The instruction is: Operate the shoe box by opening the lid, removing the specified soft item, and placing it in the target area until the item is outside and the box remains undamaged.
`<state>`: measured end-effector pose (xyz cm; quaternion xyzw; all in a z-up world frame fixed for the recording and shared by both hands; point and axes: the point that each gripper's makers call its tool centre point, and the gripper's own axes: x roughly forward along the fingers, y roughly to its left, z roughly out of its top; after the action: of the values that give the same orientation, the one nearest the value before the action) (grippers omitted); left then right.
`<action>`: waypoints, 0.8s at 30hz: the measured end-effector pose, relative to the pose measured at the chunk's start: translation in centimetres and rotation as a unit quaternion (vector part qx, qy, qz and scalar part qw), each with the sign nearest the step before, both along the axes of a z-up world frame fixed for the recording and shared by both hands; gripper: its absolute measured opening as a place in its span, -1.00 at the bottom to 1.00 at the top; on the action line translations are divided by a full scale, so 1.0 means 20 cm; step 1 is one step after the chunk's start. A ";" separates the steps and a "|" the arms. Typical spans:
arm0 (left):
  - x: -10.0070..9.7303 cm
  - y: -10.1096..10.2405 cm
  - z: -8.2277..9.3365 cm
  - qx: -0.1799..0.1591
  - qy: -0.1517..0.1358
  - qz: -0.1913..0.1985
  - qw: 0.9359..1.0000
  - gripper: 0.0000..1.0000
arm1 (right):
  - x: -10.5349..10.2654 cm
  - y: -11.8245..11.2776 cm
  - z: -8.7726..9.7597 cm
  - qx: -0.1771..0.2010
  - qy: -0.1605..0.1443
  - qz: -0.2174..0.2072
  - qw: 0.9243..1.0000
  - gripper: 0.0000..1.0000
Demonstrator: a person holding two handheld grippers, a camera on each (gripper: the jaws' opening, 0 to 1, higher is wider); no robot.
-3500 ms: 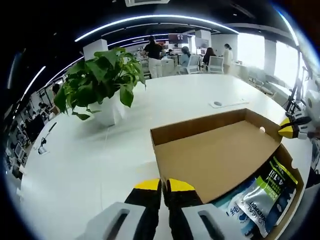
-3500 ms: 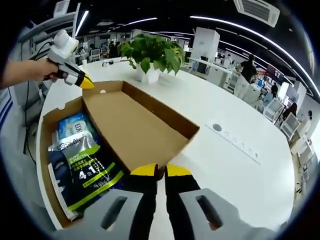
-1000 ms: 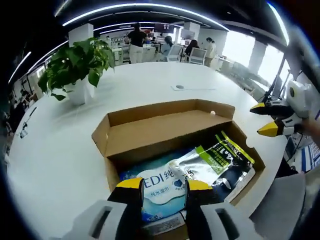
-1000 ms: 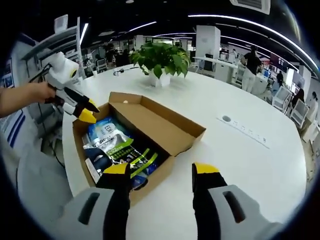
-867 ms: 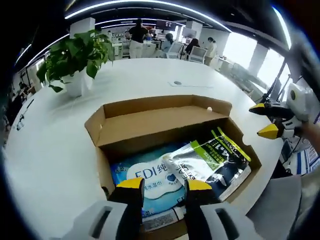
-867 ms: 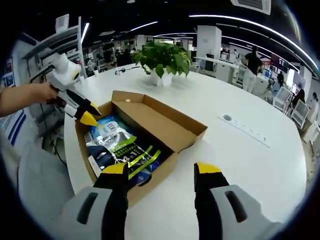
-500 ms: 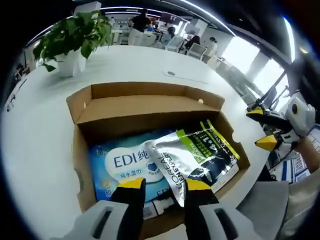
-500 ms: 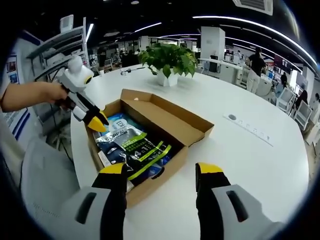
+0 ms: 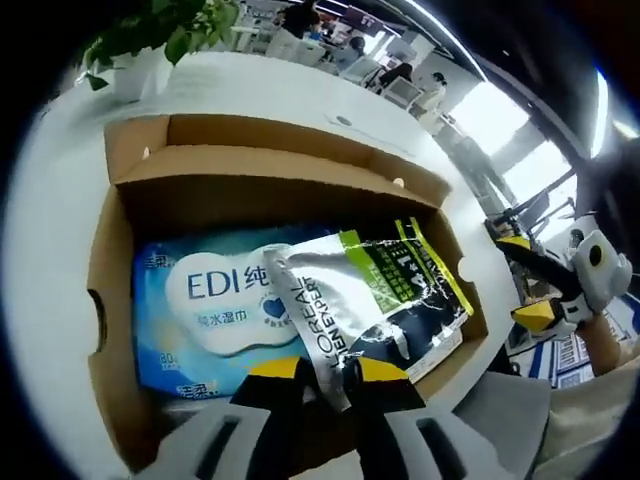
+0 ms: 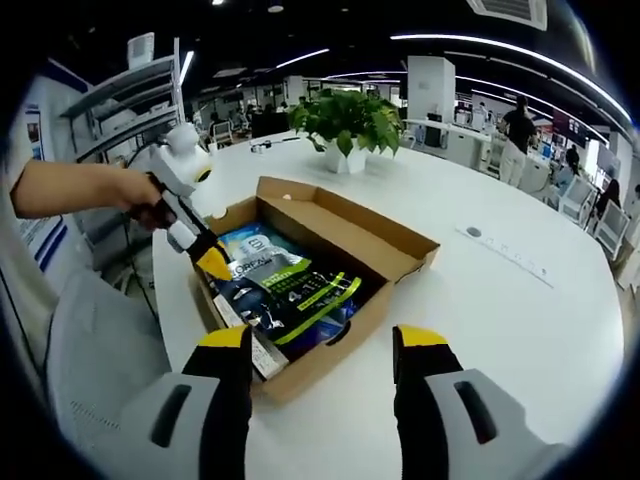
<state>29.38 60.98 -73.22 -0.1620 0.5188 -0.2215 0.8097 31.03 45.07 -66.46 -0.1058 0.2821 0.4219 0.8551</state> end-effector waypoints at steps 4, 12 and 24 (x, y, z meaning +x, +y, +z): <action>0.00 0.00 0.00 -0.007 0.002 0.000 1.000 -0.77 | -0.01 0.00 -0.02 -0.002 0.006 0.001 1.000 0.04; 0.00 -0.01 0.02 -0.022 -0.006 0.002 1.000 -0.94 | -0.01 0.04 -0.05 0.009 0.021 0.002 1.000 -0.02; -0.01 0.02 0.04 -0.020 -0.020 -0.004 1.000 -1.00 | 0.00 0.17 -0.09 -0.002 0.023 0.030 0.999 -0.13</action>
<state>29.11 61.34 -72.36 -0.1713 0.4984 -0.2383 0.8158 31.04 48.39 -68.28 -0.1057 0.2994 0.4493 0.8351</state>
